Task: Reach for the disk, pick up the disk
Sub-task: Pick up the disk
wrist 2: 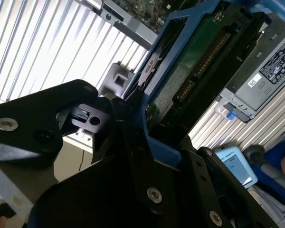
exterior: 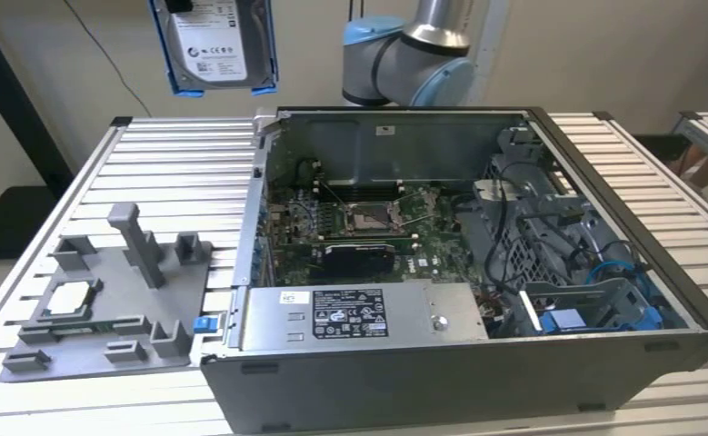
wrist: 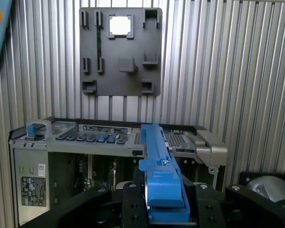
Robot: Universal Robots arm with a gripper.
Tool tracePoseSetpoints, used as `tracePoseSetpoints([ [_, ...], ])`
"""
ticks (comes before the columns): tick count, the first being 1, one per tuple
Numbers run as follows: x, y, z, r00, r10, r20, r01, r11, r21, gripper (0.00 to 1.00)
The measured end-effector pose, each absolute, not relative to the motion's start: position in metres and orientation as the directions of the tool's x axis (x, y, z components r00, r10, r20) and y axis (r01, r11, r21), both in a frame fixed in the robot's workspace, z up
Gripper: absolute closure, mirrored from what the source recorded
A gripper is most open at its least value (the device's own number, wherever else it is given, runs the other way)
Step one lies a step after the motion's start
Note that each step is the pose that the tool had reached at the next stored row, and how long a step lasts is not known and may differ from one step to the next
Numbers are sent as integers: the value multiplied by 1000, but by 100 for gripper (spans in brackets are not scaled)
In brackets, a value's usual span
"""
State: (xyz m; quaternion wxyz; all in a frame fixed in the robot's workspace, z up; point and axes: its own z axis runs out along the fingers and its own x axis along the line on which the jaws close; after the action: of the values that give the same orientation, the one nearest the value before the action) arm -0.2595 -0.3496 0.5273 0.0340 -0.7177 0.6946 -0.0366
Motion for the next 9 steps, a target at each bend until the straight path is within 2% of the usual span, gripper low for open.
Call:
tracePoseSetpoints([
  [9, -238, -350, 527, 32, -999, 5, -994, -33, -100, 100],
])
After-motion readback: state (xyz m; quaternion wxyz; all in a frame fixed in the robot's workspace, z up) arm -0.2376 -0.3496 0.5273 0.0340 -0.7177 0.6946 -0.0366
